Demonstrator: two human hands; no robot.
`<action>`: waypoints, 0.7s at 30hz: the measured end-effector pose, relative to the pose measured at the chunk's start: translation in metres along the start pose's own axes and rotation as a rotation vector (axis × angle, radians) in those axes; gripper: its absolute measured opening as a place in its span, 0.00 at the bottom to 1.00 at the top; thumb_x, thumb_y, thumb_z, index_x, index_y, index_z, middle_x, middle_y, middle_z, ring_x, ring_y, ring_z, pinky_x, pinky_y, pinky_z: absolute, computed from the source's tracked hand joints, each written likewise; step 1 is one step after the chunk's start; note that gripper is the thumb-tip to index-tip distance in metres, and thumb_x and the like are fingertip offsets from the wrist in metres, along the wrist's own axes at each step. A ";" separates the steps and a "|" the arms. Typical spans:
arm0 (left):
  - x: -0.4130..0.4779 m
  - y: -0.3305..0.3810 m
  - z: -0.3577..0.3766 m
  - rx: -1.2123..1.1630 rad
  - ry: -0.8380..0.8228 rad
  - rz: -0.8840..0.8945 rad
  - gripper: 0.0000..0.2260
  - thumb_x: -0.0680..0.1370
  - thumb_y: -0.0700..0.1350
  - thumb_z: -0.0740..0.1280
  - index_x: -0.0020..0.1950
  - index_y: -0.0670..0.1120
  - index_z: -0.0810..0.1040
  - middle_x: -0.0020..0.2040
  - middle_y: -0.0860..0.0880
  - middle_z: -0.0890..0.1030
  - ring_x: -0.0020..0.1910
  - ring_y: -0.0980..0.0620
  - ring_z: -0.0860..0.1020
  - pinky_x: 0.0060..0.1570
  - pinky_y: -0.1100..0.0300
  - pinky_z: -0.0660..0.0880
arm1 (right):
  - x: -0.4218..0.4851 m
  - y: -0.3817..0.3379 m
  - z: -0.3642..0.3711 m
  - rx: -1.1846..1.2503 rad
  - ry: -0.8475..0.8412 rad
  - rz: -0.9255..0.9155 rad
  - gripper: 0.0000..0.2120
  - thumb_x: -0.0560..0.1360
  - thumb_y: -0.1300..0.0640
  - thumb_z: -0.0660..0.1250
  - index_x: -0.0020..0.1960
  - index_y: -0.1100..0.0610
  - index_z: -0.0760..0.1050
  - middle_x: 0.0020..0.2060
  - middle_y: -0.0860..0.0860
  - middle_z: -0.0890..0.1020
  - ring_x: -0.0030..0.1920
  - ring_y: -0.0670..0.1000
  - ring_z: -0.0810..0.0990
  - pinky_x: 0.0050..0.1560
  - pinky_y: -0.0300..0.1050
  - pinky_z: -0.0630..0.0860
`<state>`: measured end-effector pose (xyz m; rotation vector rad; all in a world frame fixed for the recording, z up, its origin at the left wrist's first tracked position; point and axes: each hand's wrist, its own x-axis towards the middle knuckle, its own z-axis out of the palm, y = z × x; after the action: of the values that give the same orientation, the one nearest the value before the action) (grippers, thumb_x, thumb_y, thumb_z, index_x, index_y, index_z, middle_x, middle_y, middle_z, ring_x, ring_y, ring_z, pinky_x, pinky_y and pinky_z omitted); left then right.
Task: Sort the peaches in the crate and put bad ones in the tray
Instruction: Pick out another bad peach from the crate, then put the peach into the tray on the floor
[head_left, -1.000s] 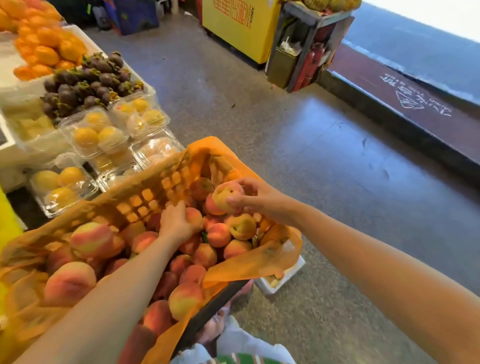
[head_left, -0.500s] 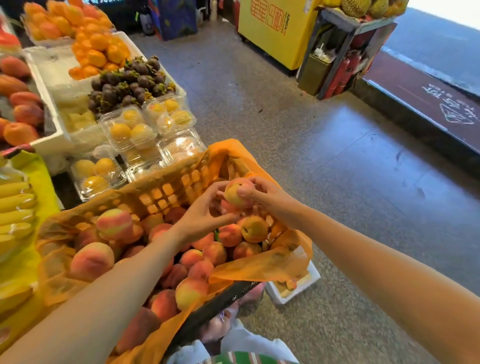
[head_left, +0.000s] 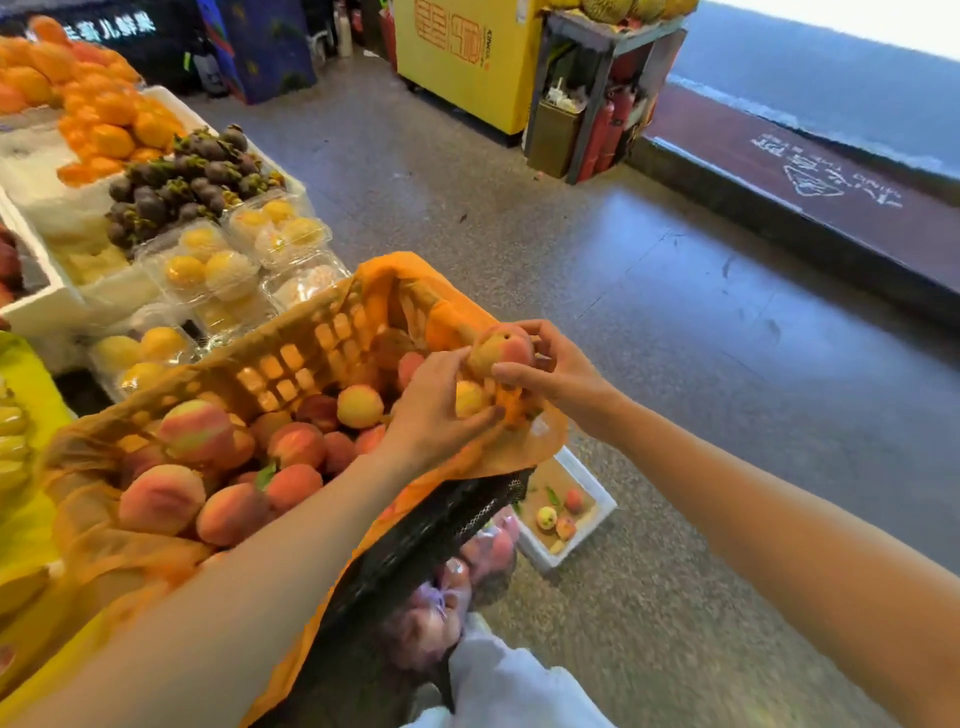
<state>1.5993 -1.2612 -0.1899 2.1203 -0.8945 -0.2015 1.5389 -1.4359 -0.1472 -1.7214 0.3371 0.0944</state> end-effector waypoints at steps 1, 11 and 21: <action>-0.003 0.004 0.011 0.074 -0.055 0.014 0.35 0.67 0.64 0.63 0.66 0.42 0.72 0.63 0.43 0.74 0.64 0.45 0.71 0.64 0.52 0.67 | -0.010 0.006 -0.005 0.012 0.052 -0.001 0.25 0.70 0.55 0.75 0.64 0.54 0.70 0.58 0.54 0.77 0.53 0.51 0.80 0.48 0.44 0.81; -0.025 0.061 0.076 0.512 -0.103 -0.038 0.40 0.73 0.56 0.66 0.76 0.35 0.54 0.76 0.35 0.56 0.74 0.37 0.57 0.71 0.47 0.57 | -0.077 0.066 -0.054 0.018 0.210 0.090 0.24 0.68 0.55 0.77 0.61 0.55 0.72 0.55 0.56 0.78 0.47 0.50 0.80 0.42 0.44 0.78; 0.025 0.097 0.195 0.345 -0.027 0.060 0.22 0.69 0.45 0.60 0.62 0.41 0.74 0.58 0.41 0.76 0.56 0.40 0.74 0.56 0.49 0.70 | -0.079 0.144 -0.183 -0.059 0.209 0.160 0.26 0.66 0.52 0.79 0.61 0.54 0.73 0.52 0.50 0.78 0.47 0.49 0.81 0.38 0.37 0.77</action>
<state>1.4843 -1.4399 -0.2443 2.4064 -1.0696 -0.0462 1.4008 -1.6217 -0.2308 -1.7648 0.6318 0.0413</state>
